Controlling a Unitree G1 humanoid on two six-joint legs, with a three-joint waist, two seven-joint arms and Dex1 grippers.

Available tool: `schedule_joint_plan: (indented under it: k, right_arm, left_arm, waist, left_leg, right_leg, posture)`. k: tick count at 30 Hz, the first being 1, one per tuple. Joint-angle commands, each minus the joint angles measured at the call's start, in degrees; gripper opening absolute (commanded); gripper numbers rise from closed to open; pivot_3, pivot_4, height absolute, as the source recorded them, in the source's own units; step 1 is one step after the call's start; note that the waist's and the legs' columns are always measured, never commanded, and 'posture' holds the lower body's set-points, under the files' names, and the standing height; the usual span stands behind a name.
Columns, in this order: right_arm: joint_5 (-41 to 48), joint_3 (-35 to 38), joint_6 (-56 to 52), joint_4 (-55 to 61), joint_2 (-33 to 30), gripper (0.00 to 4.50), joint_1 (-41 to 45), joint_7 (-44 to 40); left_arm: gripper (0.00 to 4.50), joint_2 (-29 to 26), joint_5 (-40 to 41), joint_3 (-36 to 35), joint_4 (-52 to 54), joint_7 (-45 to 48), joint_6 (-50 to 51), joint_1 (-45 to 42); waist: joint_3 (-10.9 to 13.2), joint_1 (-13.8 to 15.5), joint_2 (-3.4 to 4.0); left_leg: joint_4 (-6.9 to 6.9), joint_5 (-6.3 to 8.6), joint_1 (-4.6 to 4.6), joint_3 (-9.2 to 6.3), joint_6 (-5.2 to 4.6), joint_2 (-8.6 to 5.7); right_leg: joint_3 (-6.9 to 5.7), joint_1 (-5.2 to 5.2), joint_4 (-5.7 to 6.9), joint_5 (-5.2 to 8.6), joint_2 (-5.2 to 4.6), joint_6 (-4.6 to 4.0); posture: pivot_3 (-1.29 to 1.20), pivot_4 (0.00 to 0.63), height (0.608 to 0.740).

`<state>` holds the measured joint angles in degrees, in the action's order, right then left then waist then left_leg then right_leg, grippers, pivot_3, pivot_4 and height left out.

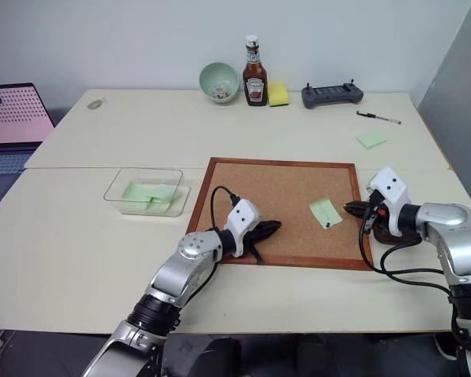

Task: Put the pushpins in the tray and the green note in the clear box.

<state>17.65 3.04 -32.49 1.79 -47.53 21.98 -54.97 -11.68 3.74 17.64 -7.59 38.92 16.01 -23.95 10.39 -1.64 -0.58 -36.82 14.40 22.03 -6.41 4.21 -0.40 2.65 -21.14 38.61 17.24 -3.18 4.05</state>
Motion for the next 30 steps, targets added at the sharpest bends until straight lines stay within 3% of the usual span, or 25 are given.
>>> schedule_joint_plan:
  k: [1, 13, 22, 26, 30]
  right_arm:
    - [1.7, 5.6, -1.5, 3.0, -3.6, 0.04, -0.5, 0.1]
    - [-4.4, 9.9, 5.6, 0.4, -15.2, 0.04, -13.7, -2.4]
    - [-10.1, 6.3, 11.8, -5.6, -14.6, 0.04, -12.4, 0.5]
    - [-11.4, 4.9, 13.6, -7.7, -13.6, 0.66, -10.6, 1.1]
    - [-11.3, 4.5, 13.7, -7.6, -13.1, 1.57, -10.2, 0.4]
  left_arm:
    - [0.0, -0.1, -1.1, 1.4, -1.5, -0.1, 1.7, 1.6]
    - [0.0, 0.5, -0.9, 1.8, -2.4, 0.6, 1.7, 0.7]
    - [0.0, 0.6, -1.0, 1.8, -2.8, 1.1, 1.5, 0.3]
    - [0.0, 0.5, -1.1, 1.7, -2.6, 1.0, 1.5, 0.6]
    - [0.0, 0.4, -1.0, 1.7, -2.3, 0.9, 1.7, 0.9]
  waist:
    - [0.0, 0.0, 0.0]
    - [0.0, 0.1, 0.08]
    - [0.0, 0.2, 0.08]
    - [-0.1, 0.1, 0.09]
    - [-0.1, 0.1, 0.08]
  left_leg:
    - [0.0, 0.0, 0.0, 0.0, 0.0, 0.0]
    - [0.01, 0.0, -0.02, 0.05, -0.01, -0.01]
    - [0.0, 0.0, -0.03, 0.04, 0.0, -0.01]
    - [0.0, 0.0, -0.06, 0.04, 0.0, 0.0]
    - [0.0, 0.0, -0.03, 0.03, 0.0, -0.01]
  right_leg:
    - [0.0, 0.0, 0.0, 0.0, 0.0, 0.0]
    - [0.02, 0.02, -0.02, 0.01, -0.01, 0.02]
    - [0.02, 0.06, -0.04, 0.01, -0.01, 0.02]
    - [0.02, 0.07, -0.03, 0.01, -0.01, 0.02]
    - [0.01, 0.07, -0.05, 0.01, -0.01, 0.02]
  posture:
    - [0.0, 0.15, 0.74]
    - [0.0, 0.15, 0.74]
    - [0.0, 0.15, 0.74]
    - [0.0, 0.15, 0.74]
    - [0.0, 0.15, 0.74]
